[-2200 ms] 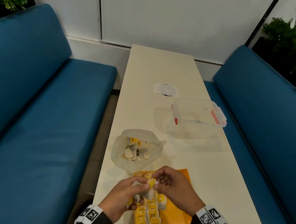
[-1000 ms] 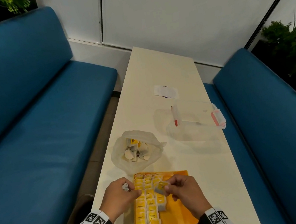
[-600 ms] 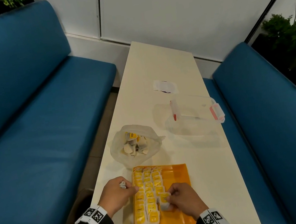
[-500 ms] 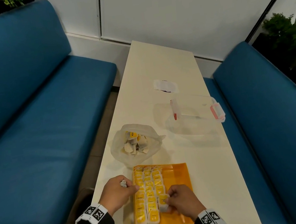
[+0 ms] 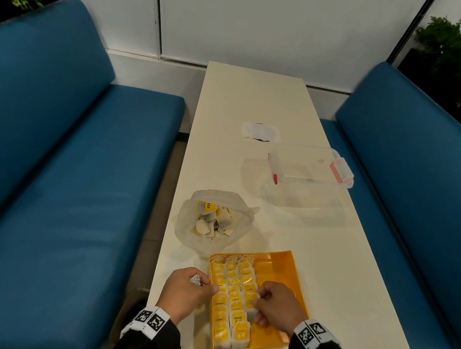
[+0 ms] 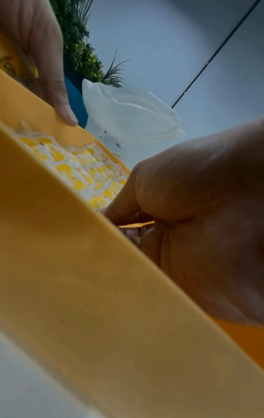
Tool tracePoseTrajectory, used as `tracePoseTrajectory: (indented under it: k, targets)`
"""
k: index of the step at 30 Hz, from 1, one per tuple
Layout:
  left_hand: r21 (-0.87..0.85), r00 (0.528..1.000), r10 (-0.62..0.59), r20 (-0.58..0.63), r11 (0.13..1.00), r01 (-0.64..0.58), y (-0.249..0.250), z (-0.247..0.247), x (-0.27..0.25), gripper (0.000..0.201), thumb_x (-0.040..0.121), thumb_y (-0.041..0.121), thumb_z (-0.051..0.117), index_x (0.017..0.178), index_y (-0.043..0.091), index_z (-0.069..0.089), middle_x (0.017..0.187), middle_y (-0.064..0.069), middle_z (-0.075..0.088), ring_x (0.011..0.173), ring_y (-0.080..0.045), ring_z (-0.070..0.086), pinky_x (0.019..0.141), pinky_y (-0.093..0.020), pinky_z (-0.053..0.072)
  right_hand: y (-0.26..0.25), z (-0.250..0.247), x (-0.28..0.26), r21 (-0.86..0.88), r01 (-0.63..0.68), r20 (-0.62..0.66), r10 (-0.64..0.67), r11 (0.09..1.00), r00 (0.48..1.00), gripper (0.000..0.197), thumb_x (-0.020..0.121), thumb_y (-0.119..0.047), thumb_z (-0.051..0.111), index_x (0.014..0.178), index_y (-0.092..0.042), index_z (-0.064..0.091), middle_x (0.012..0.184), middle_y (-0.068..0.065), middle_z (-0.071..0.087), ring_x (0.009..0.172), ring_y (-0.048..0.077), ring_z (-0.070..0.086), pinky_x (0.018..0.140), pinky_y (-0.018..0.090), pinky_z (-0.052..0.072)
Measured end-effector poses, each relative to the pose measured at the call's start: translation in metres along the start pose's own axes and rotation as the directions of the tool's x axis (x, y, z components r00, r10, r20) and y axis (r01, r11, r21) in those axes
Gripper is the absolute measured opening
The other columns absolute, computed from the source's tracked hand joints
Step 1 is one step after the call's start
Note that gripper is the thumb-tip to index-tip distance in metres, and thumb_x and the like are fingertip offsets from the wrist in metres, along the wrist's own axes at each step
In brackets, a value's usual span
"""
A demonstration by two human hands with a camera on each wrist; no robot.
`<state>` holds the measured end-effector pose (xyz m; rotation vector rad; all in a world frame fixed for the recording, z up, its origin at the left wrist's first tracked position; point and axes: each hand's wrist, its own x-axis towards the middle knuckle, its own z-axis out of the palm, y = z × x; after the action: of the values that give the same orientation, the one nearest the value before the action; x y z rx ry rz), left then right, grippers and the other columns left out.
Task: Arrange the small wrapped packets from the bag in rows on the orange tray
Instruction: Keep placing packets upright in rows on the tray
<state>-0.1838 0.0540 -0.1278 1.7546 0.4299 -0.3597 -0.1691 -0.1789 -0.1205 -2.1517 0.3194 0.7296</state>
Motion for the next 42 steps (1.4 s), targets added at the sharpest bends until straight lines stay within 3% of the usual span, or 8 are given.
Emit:
tracePoseTrajectory:
  k: [14,17,21,26,30,36,39,42]
  targets:
    - [0.048,0.999,-0.048,0.016,0.998,0.047,0.01,-0.004,-0.01,0.021,0.076,0.025,0.088,0.083,0.012,0.074,0.084,-0.006,0.077,0.067,-0.015,0.067,0.063,-0.033,0.057,-0.003,0.004,-0.006,-0.034,-0.011,-0.083,0.008,0.999,0.997,0.011,0.085,-0.01,0.064,0.09,-0.015,0.055,0.084,0.014,0.072,0.061,0.023,0.068,0.058,0.035,0.06]
    - [-0.035,0.995,-0.094,0.034,0.995,0.095,0.026,-0.01,-0.022,0.019,0.088,0.033,0.077,0.087,0.014,0.073,0.086,-0.002,0.075,0.069,-0.015,0.067,0.056,-0.026,0.051,-0.007,-0.004,-0.008,-0.132,0.086,-0.157,-0.107,0.987,0.982,0.014,0.081,-0.019,0.069,0.086,-0.023,0.056,0.078,-0.003,0.065,0.07,0.012,0.063,0.066,0.03,0.055]
    - [-0.443,0.952,-0.166,0.256,0.855,0.269,0.045,-0.013,-0.033,0.027,0.1,0.034,0.06,0.101,0.008,0.07,0.089,-0.011,0.07,0.08,-0.024,0.071,0.07,-0.035,0.057,-0.035,-0.01,-0.023,-0.111,0.334,-0.189,-0.35,0.936,0.918,0.017,0.084,-0.016,0.072,0.088,-0.028,0.06,0.084,-0.005,0.064,0.073,0.002,0.059,0.065,0.013,0.046]
    - [-0.63,0.918,-0.19,0.348,0.678,0.379,0.058,-0.003,-0.034,0.028,0.103,0.029,0.052,0.109,0.005,0.066,0.096,-0.019,0.071,0.086,-0.029,0.072,0.077,-0.041,0.06,-0.075,-0.002,-0.051,-0.039,0.561,-0.087,-0.562,0.827,0.823,0.015,0.082,-0.026,0.076,0.088,-0.034,0.065,0.088,-0.009,0.064,0.075,0.008,0.059,0.065,0.013,0.047]
    - [-0.662,0.916,-0.182,0.358,0.642,0.386,0.06,0.002,-0.032,0.031,0.104,0.028,0.048,0.107,0.004,0.067,0.108,-0.026,0.07,0.101,-0.038,0.066,0.067,-0.036,0.058,-0.083,0.004,-0.056,-0.075,0.623,-0.019,-0.626,0.778,0.78,0.026,0.076,-0.026,0.076,0.088,-0.043,0.061,0.093,-0.01,0.062,0.079,0.006,0.059,0.069,0.018,0.05]
    - [-0.677,0.935,-0.19,0.299,0.648,0.349,0.06,0.01,-0.03,0.038,0.106,0.027,0.047,0.089,0.004,0.072,0.085,-0.018,0.067,0.082,-0.032,0.067,0.098,-0.054,0.051,-0.081,0.011,-0.055,-0.192,0.632,0.04,-0.638,0.751,0.769,0.028,0.073,-0.029,0.078,0.095,-0.034,0.061,0.092,-0.015,0.058,0.078,0.002,0.057,0.067,0.012,0.046]
    - [-0.674,0.939,-0.197,0.281,0.656,0.34,0.065,0.014,-0.031,0.03,0.105,0.024,0.049,0.095,0.003,0.067,0.077,-0.013,0.066,0.069,-0.026,0.067,0.067,-0.039,0.057,-0.083,0.016,-0.052,-0.221,0.608,0.041,-0.616,0.763,0.787,0.018,0.08,-0.021,0.068,0.092,-0.031,0.06,0.082,-0.015,0.059,0.076,0.007,0.057,0.069,0.025,0.052]
    - [-0.688,0.946,-0.191,0.264,0.65,0.323,0.065,0.014,-0.031,0.023,0.102,0.02,0.054,0.102,0.002,0.068,0.082,-0.013,0.067,0.074,-0.026,0.069,0.068,-0.037,0.056,-0.082,0.015,-0.052,-0.201,0.591,0.023,-0.599,0.781,0.8,0.02,0.087,-0.014,0.061,0.092,-0.033,0.059,0.079,-0.014,0.061,0.072,0.006,0.058,0.066,0.022,0.051]
